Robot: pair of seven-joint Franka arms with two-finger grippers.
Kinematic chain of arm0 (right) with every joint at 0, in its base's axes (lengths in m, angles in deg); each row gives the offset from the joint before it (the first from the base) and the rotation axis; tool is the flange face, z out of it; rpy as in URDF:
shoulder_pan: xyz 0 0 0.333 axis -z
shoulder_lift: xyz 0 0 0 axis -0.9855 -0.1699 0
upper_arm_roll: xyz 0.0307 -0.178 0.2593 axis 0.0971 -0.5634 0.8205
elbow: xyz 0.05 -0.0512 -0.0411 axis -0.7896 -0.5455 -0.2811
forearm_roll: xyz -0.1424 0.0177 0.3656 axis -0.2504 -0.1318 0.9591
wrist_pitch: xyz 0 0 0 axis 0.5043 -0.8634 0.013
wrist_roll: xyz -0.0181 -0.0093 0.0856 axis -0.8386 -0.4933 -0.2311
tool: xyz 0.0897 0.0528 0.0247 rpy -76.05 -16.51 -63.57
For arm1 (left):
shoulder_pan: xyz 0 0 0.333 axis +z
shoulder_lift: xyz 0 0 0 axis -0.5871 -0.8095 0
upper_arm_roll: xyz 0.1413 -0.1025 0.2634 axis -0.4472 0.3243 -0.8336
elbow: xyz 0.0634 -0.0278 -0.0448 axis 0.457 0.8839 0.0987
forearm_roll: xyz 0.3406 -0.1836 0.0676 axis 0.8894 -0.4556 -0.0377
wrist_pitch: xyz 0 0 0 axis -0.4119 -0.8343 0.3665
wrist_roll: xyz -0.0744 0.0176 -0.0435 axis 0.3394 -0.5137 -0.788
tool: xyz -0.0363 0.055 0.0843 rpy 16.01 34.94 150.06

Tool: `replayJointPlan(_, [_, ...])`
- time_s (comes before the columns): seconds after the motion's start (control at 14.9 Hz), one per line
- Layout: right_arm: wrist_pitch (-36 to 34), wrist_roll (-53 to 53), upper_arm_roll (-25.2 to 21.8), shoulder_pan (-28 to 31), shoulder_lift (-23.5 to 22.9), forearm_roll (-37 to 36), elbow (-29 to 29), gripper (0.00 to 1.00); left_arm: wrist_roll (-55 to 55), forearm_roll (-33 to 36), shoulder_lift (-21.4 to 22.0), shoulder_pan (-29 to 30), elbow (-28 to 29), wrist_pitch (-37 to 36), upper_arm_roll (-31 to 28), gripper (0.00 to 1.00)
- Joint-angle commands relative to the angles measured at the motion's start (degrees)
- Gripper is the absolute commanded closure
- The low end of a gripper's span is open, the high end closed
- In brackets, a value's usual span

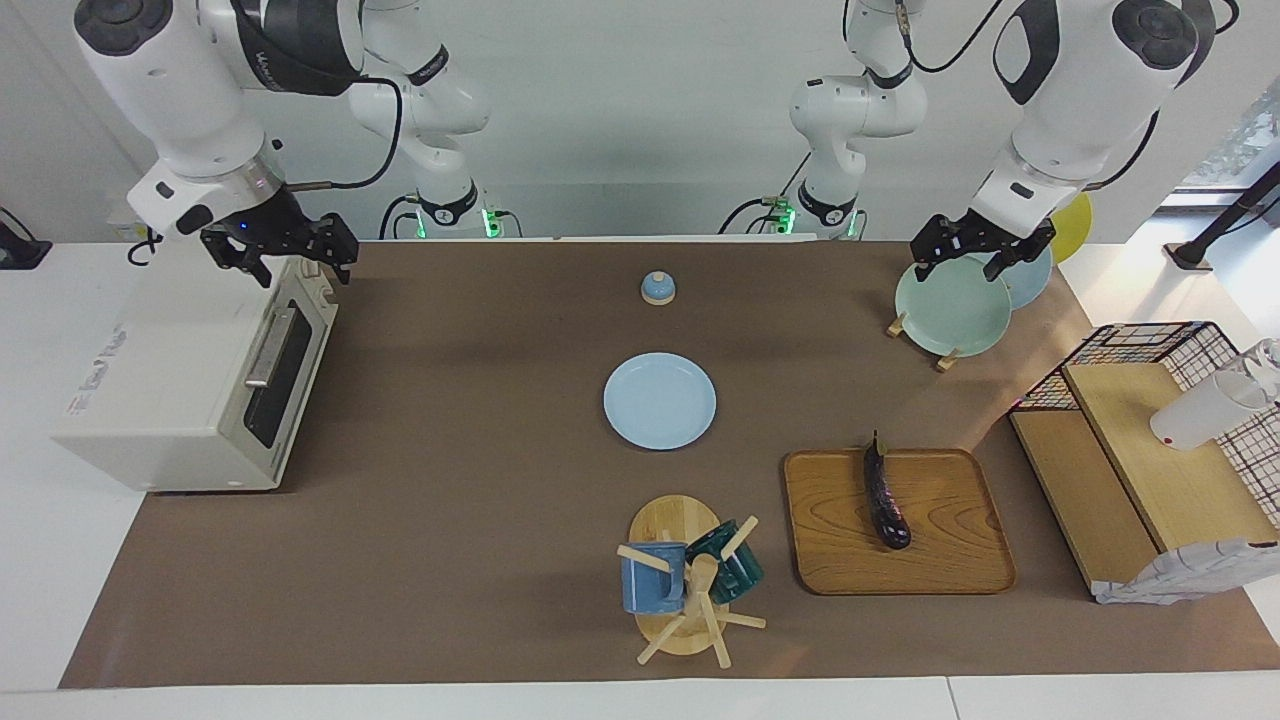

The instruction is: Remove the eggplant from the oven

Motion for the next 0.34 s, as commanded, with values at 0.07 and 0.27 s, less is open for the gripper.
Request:
replayJointPlan(0.07, [0.5, -0.8, 0.4, 0.7, -0.7, 1.6, 0.9, 0.0, 0.8, 0.9, 0.0, -0.5, -1.0, 1.5, -0.5, 0.0])
replayJointPlan(0.27, [0.7, -0.8, 0.4, 0.7, -0.6, 1.5, 0.9, 0.0, 0.9, 0.9, 0.1, -0.4, -0.8, 1.6, -0.5, 0.0])
